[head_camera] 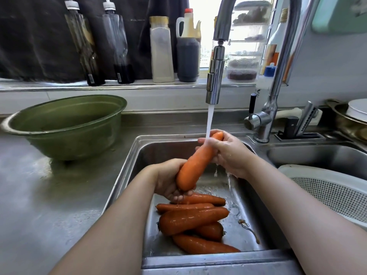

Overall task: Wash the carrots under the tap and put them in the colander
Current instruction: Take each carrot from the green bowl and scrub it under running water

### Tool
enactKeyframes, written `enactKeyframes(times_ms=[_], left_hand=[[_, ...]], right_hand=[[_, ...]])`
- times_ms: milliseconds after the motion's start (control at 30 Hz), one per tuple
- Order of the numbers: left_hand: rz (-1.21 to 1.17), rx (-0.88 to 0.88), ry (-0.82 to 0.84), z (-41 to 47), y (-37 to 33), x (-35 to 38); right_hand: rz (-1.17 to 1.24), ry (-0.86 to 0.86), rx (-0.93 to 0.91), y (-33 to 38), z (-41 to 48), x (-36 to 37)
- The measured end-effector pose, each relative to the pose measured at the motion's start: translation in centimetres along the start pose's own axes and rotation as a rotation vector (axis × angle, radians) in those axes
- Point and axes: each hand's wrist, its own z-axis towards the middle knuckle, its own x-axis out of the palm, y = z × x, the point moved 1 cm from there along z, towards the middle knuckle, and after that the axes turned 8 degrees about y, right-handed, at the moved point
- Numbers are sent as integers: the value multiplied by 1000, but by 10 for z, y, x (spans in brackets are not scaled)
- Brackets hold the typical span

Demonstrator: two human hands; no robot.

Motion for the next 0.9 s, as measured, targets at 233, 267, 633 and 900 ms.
enactKeyframes(times_ms=[233, 267, 633, 900], left_hand=[[-472, 514, 124, -13, -14, 17], [-498, 554, 123, -13, -16, 18], [-380, 573, -79, 2, -22, 39], [-135, 731, -95, 2, -24, 43]], right_hand=[[77, -379, 96, -1, 1, -17], [71, -405, 105, 0, 0, -18], [-915, -121, 257, -8, -7, -2], [-587, -127, 390, -18, -7, -15]])
